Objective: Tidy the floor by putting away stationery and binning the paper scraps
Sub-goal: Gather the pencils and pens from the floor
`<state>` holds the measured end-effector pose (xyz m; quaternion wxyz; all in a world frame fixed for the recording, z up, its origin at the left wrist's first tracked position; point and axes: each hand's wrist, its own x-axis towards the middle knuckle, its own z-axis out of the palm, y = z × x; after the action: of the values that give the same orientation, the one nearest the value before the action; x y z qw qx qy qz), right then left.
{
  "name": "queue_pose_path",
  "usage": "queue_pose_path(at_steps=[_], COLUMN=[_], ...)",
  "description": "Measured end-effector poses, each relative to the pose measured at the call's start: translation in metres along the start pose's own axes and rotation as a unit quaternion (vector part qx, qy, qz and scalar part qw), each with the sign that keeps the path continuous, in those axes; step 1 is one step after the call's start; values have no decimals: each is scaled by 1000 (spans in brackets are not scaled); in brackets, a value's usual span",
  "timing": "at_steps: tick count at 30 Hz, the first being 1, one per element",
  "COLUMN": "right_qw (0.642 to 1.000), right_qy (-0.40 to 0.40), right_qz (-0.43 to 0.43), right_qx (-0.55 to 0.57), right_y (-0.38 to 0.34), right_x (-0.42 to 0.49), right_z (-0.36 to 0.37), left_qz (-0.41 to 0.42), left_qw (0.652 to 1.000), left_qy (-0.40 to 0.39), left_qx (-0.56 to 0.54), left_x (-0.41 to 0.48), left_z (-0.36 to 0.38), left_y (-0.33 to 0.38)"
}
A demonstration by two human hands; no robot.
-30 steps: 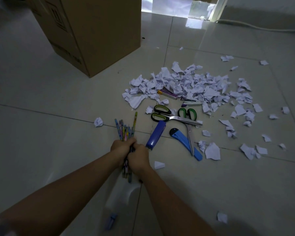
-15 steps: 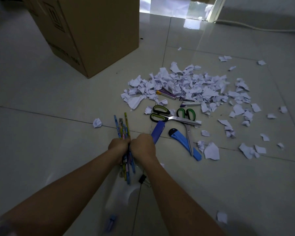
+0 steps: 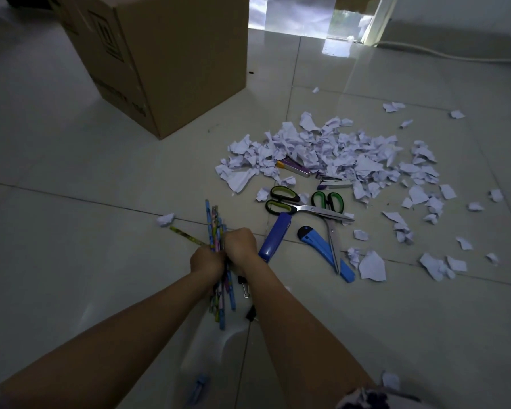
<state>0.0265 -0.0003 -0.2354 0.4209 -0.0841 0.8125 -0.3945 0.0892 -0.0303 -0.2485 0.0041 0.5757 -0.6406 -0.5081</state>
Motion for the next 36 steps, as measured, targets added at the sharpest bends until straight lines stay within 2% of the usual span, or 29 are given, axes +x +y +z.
queue_pose_path(at_steps=[3,5,8,11,13,17,22,25,27,29,30,32,35,36], right_qw=[994,988,976,936,927,968,982,990,991,971,960,954,957,957], right_qy=[78,86,52,-13,-23,2,-26,-13,2,-39,-49,-40,-19,-21], right_qz=[-59,-97,-143,-180,-177,-113,-111,-118,-125,-148,-177,-223,-245,-248], right_qx=[-53,-84,-157,-302,-330,-224,-148,-77,50,184,210,196,152,146], right_y=[3,4,6,13,16,16,14,-2,-20,-36,-41,-46,-37,-32], right_x=[-6,-8,-10,-12,-15,-16,-23,-25,-29,-31,-31,-33,-31,-30], right_z=[2,7,14,15,14,15,-5,-27,-35,-35,-34,-29,-20,-18], left_qz=[-1,-7,-23,-45,-52,-41,27,106,185,280,321,362,361,374], left_qw=[998,995,988,984,983,984,984,978,966,946,936,926,929,923], left_qy=[62,104,151,170,170,159,106,88,91,91,86,75,70,90], left_qx=[12,-5,-24,-35,-37,-67,-139,-157,-156,-134,-116,-78,-29,10], left_x=[-3,-3,3,12,15,18,12,6,1,-3,-6,-13,-12,-10], left_z=[1,-2,-8,-14,-15,-11,-3,-5,-11,-17,-20,-21,-18,-16], left_y=[3,5,2,-4,-7,-6,3,15,30,46,49,50,36,32])
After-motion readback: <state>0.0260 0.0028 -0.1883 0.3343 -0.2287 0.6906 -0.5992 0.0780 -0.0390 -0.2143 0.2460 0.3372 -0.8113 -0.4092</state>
